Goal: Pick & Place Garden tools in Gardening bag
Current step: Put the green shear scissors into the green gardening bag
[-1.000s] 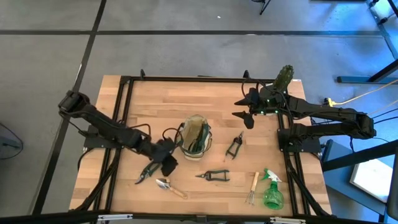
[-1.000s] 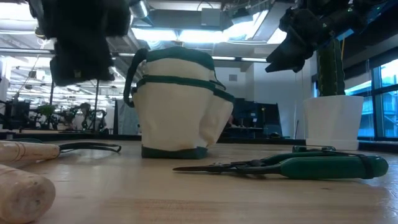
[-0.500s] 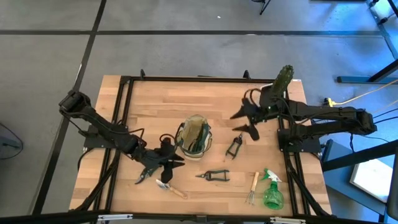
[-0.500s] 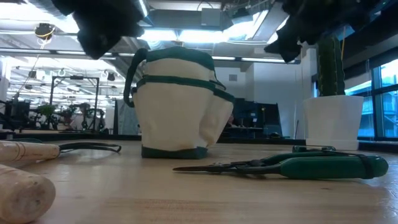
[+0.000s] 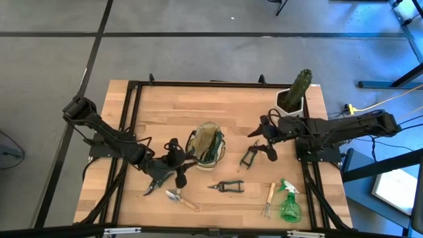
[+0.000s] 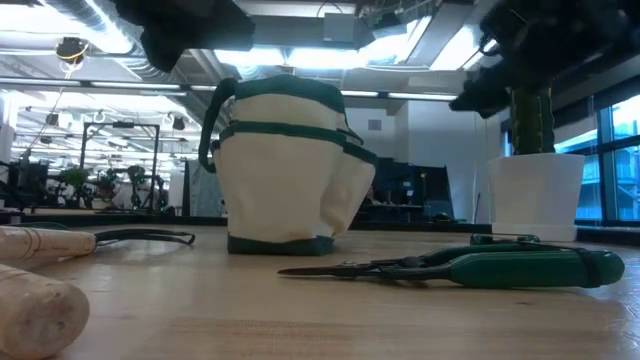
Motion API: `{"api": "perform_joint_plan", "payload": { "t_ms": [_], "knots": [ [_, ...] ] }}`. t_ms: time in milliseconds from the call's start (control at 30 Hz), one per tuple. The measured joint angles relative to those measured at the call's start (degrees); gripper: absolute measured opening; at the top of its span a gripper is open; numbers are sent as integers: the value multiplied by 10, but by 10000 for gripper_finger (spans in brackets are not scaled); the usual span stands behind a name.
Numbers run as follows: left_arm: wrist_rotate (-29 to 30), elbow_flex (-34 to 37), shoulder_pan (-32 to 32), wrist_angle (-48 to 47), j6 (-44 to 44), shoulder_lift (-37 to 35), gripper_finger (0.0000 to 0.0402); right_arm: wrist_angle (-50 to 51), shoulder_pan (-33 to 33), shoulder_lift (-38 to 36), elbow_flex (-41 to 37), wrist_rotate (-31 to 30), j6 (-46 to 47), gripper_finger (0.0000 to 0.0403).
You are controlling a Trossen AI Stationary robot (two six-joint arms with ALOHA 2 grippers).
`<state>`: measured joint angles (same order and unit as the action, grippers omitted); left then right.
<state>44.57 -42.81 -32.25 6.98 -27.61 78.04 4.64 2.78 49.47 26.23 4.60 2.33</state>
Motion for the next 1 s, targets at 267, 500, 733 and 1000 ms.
{"api": "perform_joint_plan", "payload": {
  "t_ms": [267, 500, 733, 1000],
  "knots": [
    [42, 2, 1, 37, 33, 0, 88, 1, 41, -122, -59, -44, 45, 263],
    [85, 2, 6, 101, 109, 0, 88, -40, 63, -199, -59, -91, 6, 263],
    [47, 2, 21, 142, 183, 0, 88, -72, 63, -224, -59, -91, -58, 263],
    [2, 2, 62, 144, 228, 0, 88, -176, 53, -226, -51, -164, -109, 263]
  ]
}}
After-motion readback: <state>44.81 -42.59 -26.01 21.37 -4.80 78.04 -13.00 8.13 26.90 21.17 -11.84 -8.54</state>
